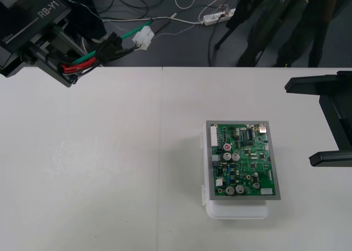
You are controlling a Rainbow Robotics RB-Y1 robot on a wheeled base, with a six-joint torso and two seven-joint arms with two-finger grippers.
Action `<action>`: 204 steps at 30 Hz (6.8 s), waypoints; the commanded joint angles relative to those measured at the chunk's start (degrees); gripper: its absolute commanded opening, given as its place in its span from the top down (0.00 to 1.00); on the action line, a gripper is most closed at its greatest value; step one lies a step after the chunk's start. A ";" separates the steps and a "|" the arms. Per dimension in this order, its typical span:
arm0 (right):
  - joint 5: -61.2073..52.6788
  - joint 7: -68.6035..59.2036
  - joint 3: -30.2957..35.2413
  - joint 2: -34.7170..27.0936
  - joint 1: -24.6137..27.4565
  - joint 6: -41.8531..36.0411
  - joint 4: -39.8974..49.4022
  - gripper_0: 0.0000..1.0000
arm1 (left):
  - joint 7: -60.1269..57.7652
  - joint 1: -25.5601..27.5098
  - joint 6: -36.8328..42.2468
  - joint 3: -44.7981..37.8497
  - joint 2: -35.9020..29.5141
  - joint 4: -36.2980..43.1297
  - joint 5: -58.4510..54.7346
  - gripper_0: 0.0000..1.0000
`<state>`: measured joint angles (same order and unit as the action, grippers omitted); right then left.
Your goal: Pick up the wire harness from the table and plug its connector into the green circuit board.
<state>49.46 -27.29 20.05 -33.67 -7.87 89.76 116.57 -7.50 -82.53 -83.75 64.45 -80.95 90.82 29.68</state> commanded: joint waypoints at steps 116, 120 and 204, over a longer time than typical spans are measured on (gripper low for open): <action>-4.81 -9.36 -19.08 4.58 -25.18 0.24 -9.70 0.00 | -64.92 48.69 -6.25 -41.25 45.62 13.68 14.09 1.00; -5.08 -9.36 -19.08 4.84 -25.18 0.24 -9.70 0.00 | -64.92 48.69 -6.25 -41.34 45.62 13.68 14.09 1.00; -5.60 -9.36 -19.08 4.84 -25.18 0.24 -9.70 1.00 | -50.77 72.07 29.08 -69.11 39.64 44.00 32.54 0.00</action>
<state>44.71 -35.70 1.66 -29.49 -30.87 89.78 106.31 -62.77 -12.12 -61.18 -2.63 -41.17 130.83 60.27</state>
